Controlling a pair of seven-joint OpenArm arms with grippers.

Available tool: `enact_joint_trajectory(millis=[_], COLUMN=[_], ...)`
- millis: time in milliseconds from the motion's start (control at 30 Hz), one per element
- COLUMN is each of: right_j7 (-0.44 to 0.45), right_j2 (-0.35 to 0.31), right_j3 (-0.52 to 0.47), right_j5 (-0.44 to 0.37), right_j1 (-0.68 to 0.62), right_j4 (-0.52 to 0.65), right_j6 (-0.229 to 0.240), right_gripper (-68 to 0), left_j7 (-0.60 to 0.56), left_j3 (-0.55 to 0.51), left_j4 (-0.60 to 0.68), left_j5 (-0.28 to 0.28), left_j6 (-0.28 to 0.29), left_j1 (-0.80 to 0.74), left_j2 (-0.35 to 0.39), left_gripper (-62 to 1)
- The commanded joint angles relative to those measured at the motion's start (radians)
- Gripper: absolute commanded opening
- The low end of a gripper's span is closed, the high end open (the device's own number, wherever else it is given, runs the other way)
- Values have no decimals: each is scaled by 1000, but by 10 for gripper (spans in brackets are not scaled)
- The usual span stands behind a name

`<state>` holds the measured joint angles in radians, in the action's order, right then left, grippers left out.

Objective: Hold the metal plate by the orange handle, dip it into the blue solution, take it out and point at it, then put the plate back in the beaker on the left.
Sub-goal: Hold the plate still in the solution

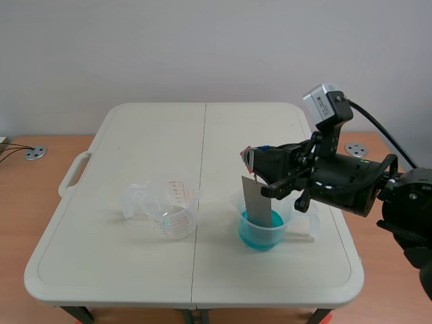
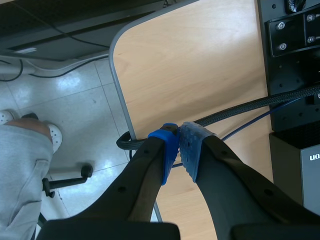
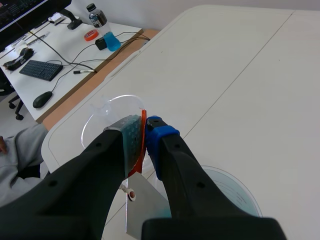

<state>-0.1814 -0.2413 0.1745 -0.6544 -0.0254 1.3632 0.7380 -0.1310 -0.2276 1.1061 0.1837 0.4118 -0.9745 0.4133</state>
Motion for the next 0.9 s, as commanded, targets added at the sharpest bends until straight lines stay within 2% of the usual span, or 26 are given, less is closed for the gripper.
enact_joint_trajectory(millis=[0, 333, 500, 867], right_j7=[-3, 5, 11, 1], right_j2=[-10, -11, -21, -22], right_j3=[3, 3, -2, -59], right_j5=[5, 3, -34, -34], right_j1=[12, 11, 11, -36], right_j4=[8, 8, 28, 227], right_j6=[8, 8, 8, 8], right_gripper=[-664, -664, -664, -664], left_j7=[-7, -7, -7, -7], left_j3=[-7, -7, -7, -7], left_j4=[12, 12, 12, 12], left_j5=[6, 6, 6, 6], left_j6=[2, 2, 2, 2], left_j1=[-3, -3, -3, -3], left_j2=[3, 3, 3, 3], left_gripper=[-551, -551, -551, -551])
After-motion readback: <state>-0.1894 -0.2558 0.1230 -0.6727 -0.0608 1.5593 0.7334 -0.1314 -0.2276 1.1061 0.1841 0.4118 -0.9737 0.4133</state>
